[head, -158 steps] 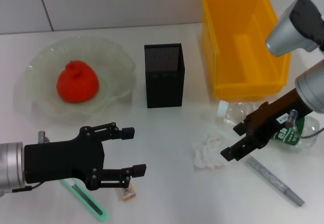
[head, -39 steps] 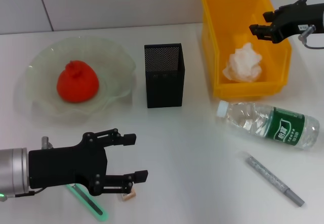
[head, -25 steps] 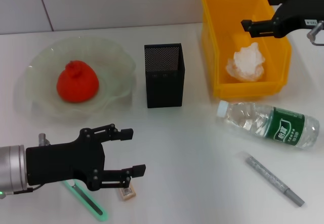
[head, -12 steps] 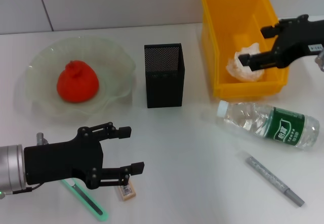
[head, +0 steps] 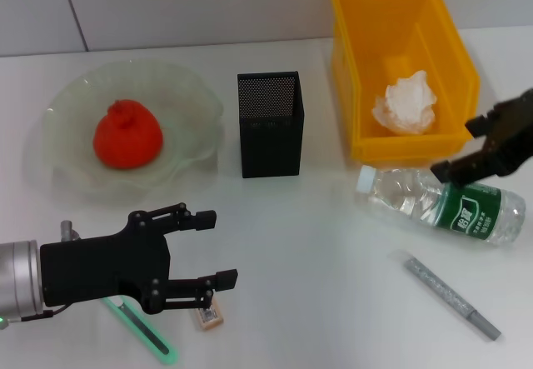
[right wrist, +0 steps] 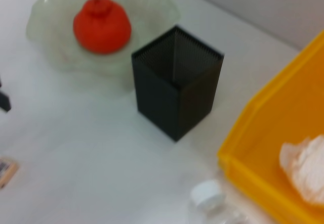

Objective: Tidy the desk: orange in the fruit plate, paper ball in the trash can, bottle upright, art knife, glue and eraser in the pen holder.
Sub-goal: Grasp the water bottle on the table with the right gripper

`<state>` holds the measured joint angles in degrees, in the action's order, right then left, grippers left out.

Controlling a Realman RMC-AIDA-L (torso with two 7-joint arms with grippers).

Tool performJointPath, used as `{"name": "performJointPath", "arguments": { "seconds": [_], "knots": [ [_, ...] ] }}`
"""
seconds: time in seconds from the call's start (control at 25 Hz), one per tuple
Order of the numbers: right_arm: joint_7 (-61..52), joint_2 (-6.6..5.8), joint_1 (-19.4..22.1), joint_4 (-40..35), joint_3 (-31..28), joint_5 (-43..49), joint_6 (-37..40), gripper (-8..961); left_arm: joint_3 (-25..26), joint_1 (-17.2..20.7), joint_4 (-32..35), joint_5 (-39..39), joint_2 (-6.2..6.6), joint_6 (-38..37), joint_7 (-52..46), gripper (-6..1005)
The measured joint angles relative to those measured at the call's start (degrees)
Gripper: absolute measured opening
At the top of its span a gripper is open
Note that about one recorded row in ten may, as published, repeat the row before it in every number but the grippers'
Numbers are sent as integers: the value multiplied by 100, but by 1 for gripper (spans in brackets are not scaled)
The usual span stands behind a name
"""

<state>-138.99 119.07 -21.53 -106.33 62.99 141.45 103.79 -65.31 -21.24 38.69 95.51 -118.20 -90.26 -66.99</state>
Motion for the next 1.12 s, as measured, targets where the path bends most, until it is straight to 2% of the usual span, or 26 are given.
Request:
{"name": "performJointPath", "arguments": {
  "seconds": [0.24,0.4,0.6,1.12],
  "knots": [
    [99,-21,-114,123,-363,-4,373,834,0,6,-2,-1,-2,0,11,841],
    [582,-154,-261,681,-693,64,474,834,0,6,-2,11,-2,-11,12,840],
    [1222,-223,-389,1199,-847,307,381,834,0,12,-2,16,-2,-18,11,840],
    [1918,-234,-624,1957,-887,758,16,835,1,15,-2,2,-20,-4,11,841]
  ]
}}
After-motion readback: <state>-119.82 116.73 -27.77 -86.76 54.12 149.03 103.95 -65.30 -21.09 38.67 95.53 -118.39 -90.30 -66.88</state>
